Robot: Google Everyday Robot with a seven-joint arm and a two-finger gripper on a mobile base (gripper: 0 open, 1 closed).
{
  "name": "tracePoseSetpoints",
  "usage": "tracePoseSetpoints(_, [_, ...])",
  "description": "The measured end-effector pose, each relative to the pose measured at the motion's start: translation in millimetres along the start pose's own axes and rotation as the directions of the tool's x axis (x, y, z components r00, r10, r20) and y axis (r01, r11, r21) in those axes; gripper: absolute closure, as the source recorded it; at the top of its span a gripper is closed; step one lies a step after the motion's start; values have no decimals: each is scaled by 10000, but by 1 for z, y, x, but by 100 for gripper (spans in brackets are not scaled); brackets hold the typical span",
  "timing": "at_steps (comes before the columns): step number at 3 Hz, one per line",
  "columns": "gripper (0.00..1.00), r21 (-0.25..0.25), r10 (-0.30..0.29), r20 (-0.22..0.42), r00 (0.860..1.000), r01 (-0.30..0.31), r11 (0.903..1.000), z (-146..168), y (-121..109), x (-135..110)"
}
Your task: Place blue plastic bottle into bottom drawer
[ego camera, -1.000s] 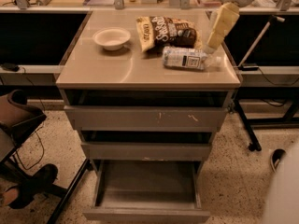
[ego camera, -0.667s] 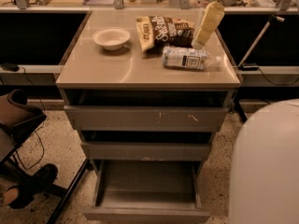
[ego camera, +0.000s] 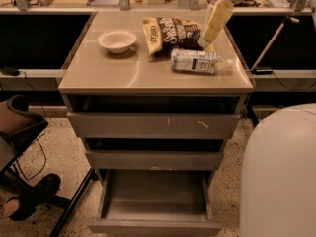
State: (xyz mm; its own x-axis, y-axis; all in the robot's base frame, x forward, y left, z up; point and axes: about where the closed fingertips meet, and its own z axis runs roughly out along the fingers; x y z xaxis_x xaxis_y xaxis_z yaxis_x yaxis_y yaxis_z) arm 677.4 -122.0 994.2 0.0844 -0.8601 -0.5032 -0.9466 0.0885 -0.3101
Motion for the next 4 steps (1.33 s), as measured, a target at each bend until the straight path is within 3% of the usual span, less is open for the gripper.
tracePoseSetpoints(1, [0,-399,418,-301,9987,-430,9983,35,-3,23])
tracePoseSetpoints(2, [0,-1376,1005,-252,9946,-1030,9851,99,3,54])
tracePoseSetpoints(3, [0,-2390,1785,-122,9839,-1762,9549,162,15,85])
tracePoseSetpoints(4, [0,-2472,1843,-128,9828,-1817,9518,166,14,86])
